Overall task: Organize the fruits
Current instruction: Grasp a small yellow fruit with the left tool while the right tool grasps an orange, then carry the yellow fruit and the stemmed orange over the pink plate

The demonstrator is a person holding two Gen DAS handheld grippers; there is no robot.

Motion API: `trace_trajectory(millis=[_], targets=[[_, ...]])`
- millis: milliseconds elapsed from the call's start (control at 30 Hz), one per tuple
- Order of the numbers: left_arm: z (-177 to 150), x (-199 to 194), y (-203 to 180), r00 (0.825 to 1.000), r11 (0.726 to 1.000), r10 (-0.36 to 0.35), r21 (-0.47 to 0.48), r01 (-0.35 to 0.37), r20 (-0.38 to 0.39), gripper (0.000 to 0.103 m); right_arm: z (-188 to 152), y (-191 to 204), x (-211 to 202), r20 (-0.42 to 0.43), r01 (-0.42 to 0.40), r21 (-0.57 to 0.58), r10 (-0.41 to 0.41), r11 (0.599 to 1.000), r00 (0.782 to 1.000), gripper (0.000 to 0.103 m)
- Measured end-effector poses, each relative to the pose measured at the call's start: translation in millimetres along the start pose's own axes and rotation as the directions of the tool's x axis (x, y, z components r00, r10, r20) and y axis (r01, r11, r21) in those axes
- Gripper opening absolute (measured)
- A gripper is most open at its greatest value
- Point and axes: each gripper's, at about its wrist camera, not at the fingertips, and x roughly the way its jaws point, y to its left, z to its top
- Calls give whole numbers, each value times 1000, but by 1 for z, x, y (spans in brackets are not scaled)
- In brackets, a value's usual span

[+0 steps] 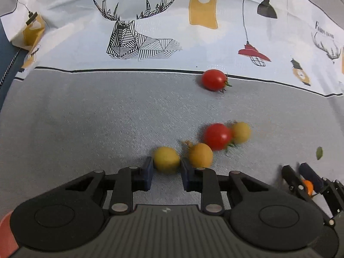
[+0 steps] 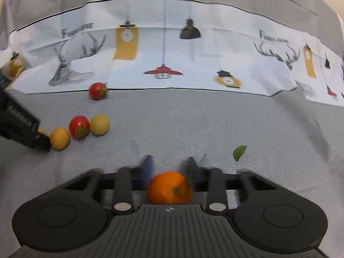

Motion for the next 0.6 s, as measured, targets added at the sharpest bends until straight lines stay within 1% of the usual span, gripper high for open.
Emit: trace_trajectory(millis=[100,167,200,233,300,333,400,467,533,600], targets=[[-5,-8,0,1000,1000,-4,-7,4,7,30,-1,-2,-4,2,-14,3,14,1000,1000,34],[-10,-13,1,1000,1000,0,-11,0,10,30,0,-7,-6,-15,-33,18,34,999,999,49],[-12,-16,1,1000,1000,5,-9,-5,14,30,0,-10,-7,-28,-27,31,28,999,999,65],[-14,-19,1,1000,1000,7,-9,-6,17,30,-2,-13,-10,-36,-18,46,19,999,999,71],[-18,-26,3,1000,1000,-1,-17,1,23,30,-8,-17,-13,-63,-19,54,22,998,998,69],[-19,-30,3,1000,1000,-8,-23,8,26,30,-11,-18,-16,-57,-15,49,18,999,998,57],[-23,-40,5,999,999,-20,-34,21,37,30,-14,-13,-20,-34,-26,-4,26,1000,999,39],[-27,-54,5,998,999,-32,-42,34,51,30,-12,-9,-20,-32,-20,-36,19,999,999,38],[-33,-73,6,996,998,-41,-47,45,75,30,-6,-10,-23,-44,-17,-26,16,1000,999,38],[-40,-95,7,994,997,-50,-56,56,102,30,1,-8,-38,-28,-37,-30,36,999,999,38]])
